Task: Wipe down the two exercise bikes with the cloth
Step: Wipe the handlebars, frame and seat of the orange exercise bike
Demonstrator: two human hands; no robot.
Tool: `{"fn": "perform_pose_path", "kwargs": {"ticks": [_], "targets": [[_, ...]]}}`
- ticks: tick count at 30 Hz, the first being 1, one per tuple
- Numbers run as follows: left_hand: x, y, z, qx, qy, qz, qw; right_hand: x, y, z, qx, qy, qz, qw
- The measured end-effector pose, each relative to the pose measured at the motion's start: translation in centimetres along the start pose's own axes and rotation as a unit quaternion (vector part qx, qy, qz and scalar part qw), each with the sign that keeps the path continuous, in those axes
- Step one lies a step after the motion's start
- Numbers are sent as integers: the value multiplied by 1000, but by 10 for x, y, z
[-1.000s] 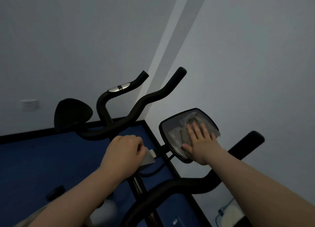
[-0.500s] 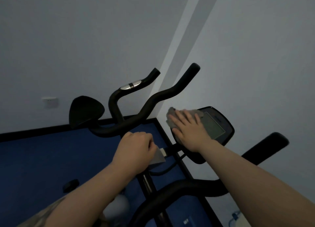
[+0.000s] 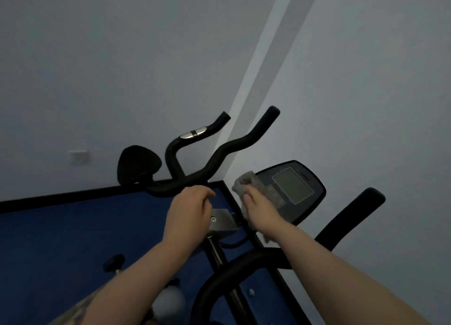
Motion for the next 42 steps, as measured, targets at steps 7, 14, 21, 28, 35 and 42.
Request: {"fn": "perform_pose_path", "kwargs": {"ticks": [7,14,21,28,35,42], "targets": [[-40,39,17,-18,-69,90,993,-19,58,-63,-3,93,-8,996],[-78,76,11,-164,-1,160,973,-25,69,-66,-35,88,-3,995],[-96,89,5,-350,46,259,899,-39,75,-76,-118,37,55,991],[-114,88,10,-429,12,283,858,-52,97,-84,-234,-31,19,972],[-100,66,14,-393,29,261,881,-13,71,-56,-87,74,-67,991],[-83,47,16,-348,87,218,908,-23,66,-68,-107,42,-41,993]]}}
Point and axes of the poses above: each hand's wrist, its own x-axis towards the middle knuckle, its own z-axis out of the back of the hand, y = z × x, the point moved 9 cm from there along x, towards the middle knuckle, and after that the axes turned 11 degrees about -x, right-handed, at the moved point
